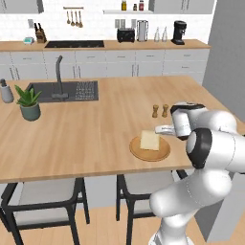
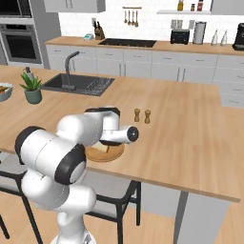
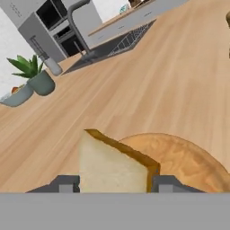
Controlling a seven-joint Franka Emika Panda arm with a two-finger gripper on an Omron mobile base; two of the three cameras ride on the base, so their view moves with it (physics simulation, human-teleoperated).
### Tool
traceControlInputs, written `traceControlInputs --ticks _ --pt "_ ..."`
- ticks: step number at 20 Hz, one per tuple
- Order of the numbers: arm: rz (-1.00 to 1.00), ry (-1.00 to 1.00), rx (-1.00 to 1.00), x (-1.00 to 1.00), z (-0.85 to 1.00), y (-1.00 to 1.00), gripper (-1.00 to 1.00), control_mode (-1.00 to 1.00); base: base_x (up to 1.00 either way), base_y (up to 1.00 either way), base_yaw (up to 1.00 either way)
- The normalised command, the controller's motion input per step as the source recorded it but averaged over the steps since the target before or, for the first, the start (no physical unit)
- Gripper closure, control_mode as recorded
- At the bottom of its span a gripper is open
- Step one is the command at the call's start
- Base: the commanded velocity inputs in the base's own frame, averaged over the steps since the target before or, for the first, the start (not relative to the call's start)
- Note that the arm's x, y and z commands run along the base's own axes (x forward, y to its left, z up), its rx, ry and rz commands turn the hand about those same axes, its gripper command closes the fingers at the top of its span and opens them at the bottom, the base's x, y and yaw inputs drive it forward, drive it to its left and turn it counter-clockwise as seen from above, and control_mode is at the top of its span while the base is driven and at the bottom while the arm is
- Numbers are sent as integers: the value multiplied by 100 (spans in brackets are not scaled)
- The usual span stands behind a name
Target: Start the toaster. Once the lever pops up, take the bread to the plate on the dining counter.
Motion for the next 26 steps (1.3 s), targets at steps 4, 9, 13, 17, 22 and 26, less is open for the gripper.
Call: traceControlInputs --ticks 4,9,13,17,22,26 --pt "-7 0 0 0 -3 -1 -100 -100 0 0 0" --pt "-13 1 0 -26 5 -13 -100 -100 0 0 0" --pt "-13 -3 0 -76 79 -4 -100 -100 0 0 0" --pt "-13 0 0 -65 100 0 -100 -100 0 0 0" --pt "-10 0 0 -49 100 0 -100 -100 0 0 0" --pt "-8 9 0 -63 100 -3 -100 -100 0 0 0"
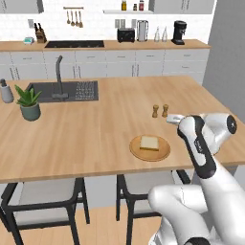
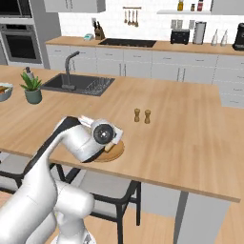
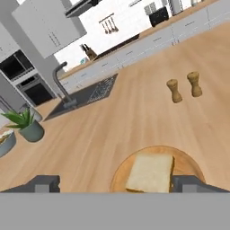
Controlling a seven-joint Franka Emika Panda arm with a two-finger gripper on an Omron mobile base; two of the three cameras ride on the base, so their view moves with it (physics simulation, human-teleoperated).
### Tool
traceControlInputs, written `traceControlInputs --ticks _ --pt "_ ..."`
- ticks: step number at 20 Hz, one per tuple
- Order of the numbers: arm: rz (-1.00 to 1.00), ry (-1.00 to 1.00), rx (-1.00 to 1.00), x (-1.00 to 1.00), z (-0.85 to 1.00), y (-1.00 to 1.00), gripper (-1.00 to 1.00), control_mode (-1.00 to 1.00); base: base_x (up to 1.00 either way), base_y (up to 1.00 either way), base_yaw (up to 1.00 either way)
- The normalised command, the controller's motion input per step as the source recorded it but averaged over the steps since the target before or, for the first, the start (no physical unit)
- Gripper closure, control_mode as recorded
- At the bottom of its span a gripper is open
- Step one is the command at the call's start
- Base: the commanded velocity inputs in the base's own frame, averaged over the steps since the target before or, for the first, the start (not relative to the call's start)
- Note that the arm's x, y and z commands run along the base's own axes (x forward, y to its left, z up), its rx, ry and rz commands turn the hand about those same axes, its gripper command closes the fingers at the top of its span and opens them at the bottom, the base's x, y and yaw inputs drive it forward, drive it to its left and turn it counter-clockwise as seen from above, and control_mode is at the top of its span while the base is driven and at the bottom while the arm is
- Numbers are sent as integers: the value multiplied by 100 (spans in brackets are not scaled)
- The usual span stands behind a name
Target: Start the toaster. Once the lever pops up, take the bread to the plate on the dining counter.
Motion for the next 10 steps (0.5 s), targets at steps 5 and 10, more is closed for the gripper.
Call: traceControlInputs --ticks 5,10 --pt "-8 23 0 -79 92 -10 -100 -100 0 0 0" --pt "-10 30 0 -86 47 -11 -100 -100 0 0 0"
